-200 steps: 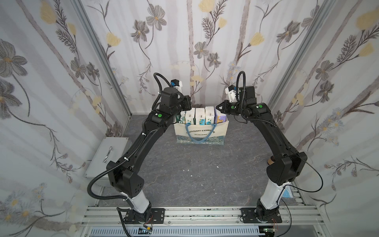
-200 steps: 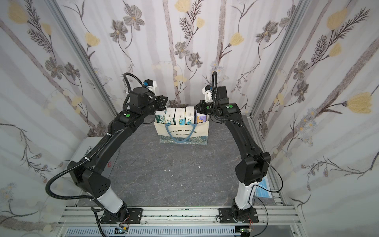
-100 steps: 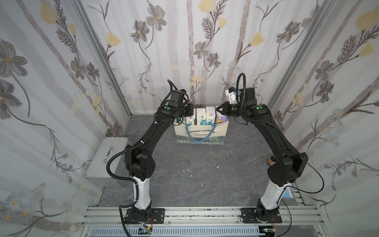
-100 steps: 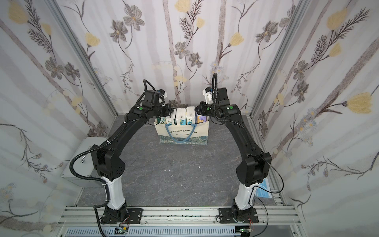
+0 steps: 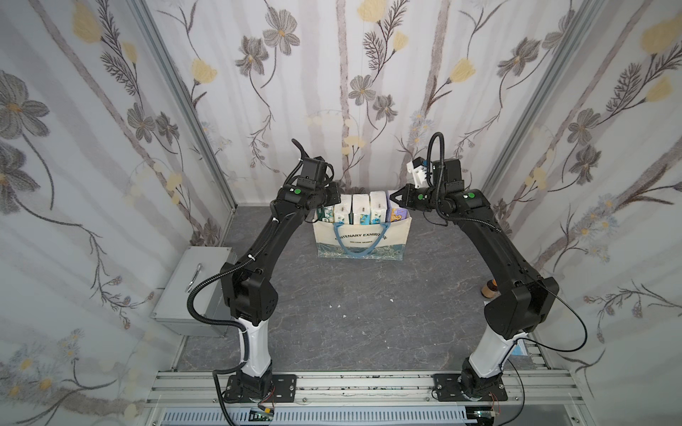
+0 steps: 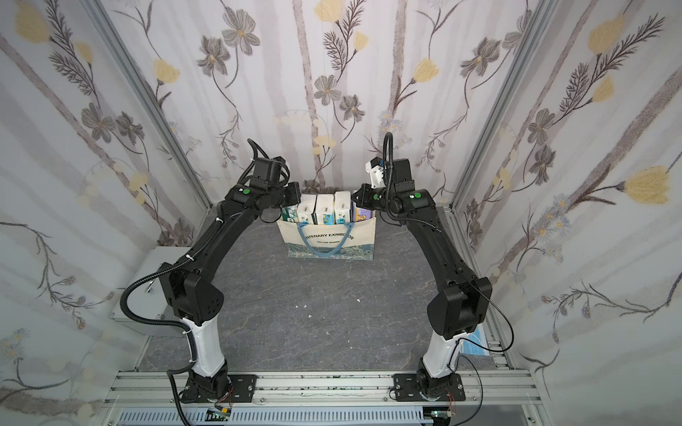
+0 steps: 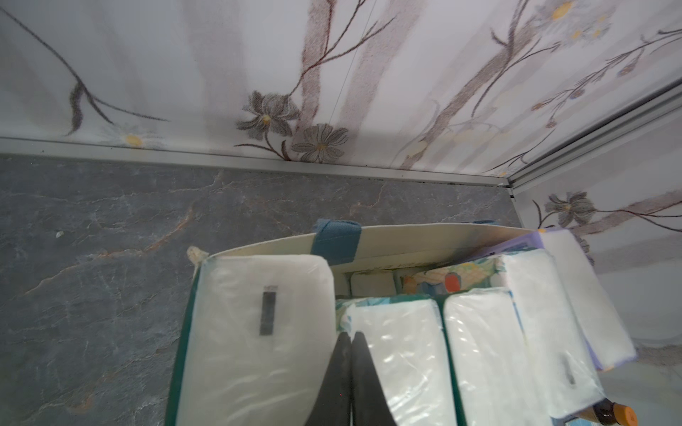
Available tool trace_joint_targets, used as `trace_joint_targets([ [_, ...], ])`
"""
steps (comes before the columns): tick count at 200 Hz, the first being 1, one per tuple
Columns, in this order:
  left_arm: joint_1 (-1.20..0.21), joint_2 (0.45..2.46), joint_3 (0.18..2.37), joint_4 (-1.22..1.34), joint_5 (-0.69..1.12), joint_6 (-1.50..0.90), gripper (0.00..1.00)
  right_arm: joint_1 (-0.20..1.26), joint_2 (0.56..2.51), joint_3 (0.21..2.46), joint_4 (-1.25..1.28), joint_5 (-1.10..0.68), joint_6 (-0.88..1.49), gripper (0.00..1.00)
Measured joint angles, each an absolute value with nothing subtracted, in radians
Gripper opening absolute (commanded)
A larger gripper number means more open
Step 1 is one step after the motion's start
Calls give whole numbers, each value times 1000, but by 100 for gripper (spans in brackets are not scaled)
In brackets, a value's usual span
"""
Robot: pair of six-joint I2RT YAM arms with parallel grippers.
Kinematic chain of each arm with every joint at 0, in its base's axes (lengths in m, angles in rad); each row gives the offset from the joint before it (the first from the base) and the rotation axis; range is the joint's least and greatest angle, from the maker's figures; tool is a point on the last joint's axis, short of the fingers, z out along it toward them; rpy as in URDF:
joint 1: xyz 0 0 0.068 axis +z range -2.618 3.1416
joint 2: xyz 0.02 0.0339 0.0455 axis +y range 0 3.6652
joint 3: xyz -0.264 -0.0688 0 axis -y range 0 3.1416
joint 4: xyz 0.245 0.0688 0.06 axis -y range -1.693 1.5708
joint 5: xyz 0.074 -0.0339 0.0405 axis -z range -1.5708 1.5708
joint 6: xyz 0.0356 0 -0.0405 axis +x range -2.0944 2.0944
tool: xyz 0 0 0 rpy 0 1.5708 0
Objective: Put tissues into the canvas bag
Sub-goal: Adjust the pack of facial tissues in the canvas bag.
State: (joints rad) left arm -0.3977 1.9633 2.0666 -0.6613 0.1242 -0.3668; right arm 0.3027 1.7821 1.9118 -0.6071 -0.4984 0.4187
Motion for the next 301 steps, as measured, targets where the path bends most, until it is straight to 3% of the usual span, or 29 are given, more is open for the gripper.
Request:
trace_joint_targets([
  [85, -399, 1904, 1987, -618, 161, -420, 0, 303, 1812, 1943, -609, -483, 426, 5],
  [136, -407, 1745, 1905, -552, 252, -467, 0, 308, 1904, 1970, -630, -385, 425, 7],
  [165, -442, 1569, 1637, -392, 325, -530, 16, 316, 1919, 1963, -632, -345, 410, 7],
  [181, -464, 1491, 1535, -342, 347, -551, 32, 318, 1909, 1964, -635, -336, 406, 7],
  [193, -476, 1426, 1465, -301, 363, -558, 51, 315, 1884, 1964, -655, -323, 405, 7],
  [212, -492, 1302, 1334, -247, 352, -566, 98, 314, 1797, 1958, -680, -307, 398, 9],
  [218, -498, 1262, 1290, -234, 343, -566, 100, 315, 1753, 1942, -677, -303, 393, 10],
  [231, -509, 1172, 1185, -205, 334, -579, 100, 316, 1629, 1858, -654, -292, 381, 20],
  [245, -517, 1082, 1067, -165, 319, -579, 100, 315, 1483, 1729, -625, -262, 372, 47],
  [279, -533, 943, 841, -99, 261, -609, 100, 295, 1195, 1366, -542, -63, 353, 98],
  [301, -535, 899, 727, -62, 187, -609, 100, 288, 1050, 1110, -448, 106, 314, 99],
])
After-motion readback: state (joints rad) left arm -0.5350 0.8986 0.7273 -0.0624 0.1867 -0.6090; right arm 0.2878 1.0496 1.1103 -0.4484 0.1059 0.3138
